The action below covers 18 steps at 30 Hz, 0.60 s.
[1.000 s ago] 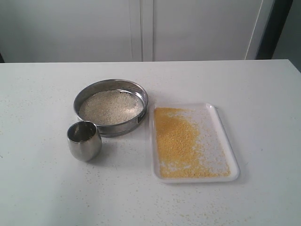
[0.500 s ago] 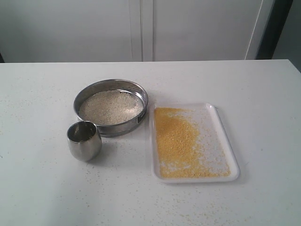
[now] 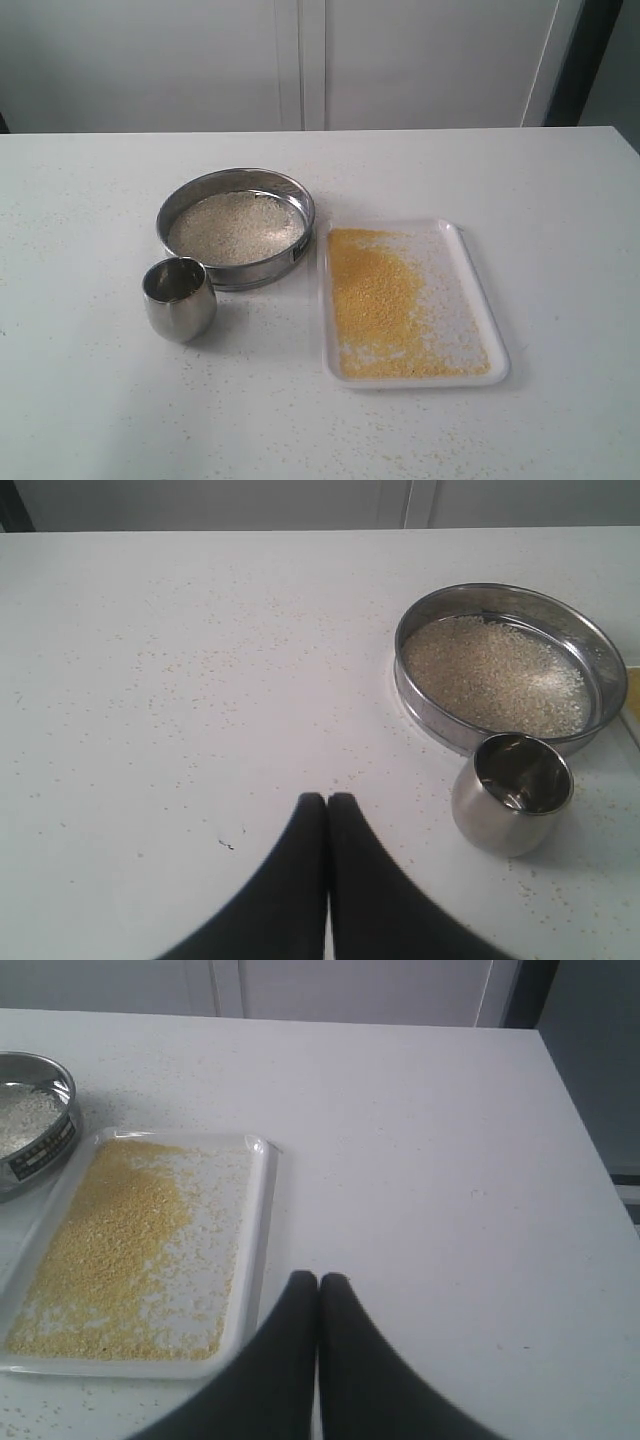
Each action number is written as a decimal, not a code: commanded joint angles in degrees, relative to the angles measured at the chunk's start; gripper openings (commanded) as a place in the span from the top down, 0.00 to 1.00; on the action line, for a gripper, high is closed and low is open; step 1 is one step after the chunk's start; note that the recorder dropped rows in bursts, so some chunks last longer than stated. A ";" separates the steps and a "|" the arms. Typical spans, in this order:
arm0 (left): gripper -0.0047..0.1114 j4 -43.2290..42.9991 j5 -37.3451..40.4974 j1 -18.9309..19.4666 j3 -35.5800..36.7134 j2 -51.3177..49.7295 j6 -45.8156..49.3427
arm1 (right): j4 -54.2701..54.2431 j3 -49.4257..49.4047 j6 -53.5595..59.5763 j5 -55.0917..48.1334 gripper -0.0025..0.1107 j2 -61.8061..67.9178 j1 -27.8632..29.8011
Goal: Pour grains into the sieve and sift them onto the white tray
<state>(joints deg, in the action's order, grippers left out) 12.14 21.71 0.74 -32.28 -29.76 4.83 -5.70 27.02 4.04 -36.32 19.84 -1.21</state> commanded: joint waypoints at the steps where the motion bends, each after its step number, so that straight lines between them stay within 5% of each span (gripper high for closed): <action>1: 0.96 0.20 0.13 0.10 0.29 0.47 0.10 | 0.33 -3.03 0.32 0.86 0.98 -5.34 -0.13; 18: 0.96 0.20 0.13 0.10 0.29 0.47 0.10 | 1.92 -13.19 0.32 6.97 0.98 -19.84 -0.13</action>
<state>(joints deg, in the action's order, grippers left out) 12.14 21.71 0.74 -32.28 -29.76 4.83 -4.29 15.41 4.04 -30.53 0.91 -1.21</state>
